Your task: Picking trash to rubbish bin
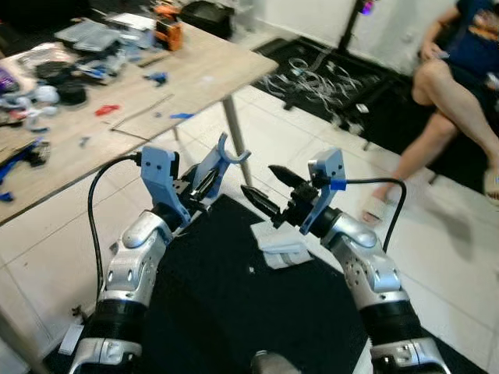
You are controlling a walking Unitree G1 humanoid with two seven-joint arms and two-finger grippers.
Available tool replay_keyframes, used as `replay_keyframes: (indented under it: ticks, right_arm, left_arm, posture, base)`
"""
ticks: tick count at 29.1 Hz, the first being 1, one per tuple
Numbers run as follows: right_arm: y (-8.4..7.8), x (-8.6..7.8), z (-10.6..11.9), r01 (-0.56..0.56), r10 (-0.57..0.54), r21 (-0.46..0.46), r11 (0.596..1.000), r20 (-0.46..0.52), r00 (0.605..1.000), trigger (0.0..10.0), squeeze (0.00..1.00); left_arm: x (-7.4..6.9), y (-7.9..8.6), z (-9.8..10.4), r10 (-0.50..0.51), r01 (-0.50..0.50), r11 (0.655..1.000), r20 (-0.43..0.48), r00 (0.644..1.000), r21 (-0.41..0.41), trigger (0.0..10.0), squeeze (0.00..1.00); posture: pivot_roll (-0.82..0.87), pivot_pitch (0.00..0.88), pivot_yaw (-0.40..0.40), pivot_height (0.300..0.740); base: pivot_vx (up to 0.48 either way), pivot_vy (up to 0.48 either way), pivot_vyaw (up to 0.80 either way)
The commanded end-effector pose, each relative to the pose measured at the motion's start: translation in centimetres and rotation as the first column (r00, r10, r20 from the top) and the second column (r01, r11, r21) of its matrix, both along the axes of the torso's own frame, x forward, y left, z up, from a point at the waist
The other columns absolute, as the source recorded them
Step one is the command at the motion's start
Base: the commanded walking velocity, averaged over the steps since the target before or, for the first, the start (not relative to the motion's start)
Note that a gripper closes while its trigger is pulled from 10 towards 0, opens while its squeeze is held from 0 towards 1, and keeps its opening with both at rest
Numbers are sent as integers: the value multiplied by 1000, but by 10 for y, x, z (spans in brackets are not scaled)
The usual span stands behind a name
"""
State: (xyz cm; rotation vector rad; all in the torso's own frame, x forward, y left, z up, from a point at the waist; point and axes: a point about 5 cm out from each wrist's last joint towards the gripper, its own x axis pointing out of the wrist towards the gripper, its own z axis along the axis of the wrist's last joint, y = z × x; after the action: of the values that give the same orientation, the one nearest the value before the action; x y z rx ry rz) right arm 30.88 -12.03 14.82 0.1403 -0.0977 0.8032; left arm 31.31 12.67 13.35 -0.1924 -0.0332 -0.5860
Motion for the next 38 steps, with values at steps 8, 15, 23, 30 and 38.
replay_keyframes:
  ticks: [8,15,23,30,38]
  right_arm:
    - [3,-1,-1,-18,18,1,1000,-9,1000,10000,0]
    - [4,-1,-1,-23,23,1,1000,-13,1000,10000,0]
    - [4,-1,-1,-25,25,0,1000,-15,1000,10000,0]
    - [3,-1,-2,-27,27,0,1000,-19,999,10000,0]
    - [3,-1,-3,-29,29,0,1000,-21,999,10000,0]
  left_arm:
    - [-1,2,-3,-4,4,1000,1,1000,-2,10000,0]
    - [-1,2,-3,-6,6,1000,2,1000,-1,10000,0]
    - [-1,2,-4,-10,10,1000,3,1000,1,10000,0]
    - [-2,-1,-4,-17,17,1000,4,1000,4,10000,0]
    - [-2,-2,-3,-21,21,1000,6,1000,4,10000,0]
  posture:
    - [3,0,-19,740]
    - [2,0,-21,740]
    - [2,0,-23,740]
    - [3,0,-25,740]
    - [3,0,-25,740]
  base:
    - [0,0,-800]
    - [0,0,-800]
    - [0,0,-800]
    - [0,0,-800]
    - [0,0,-800]
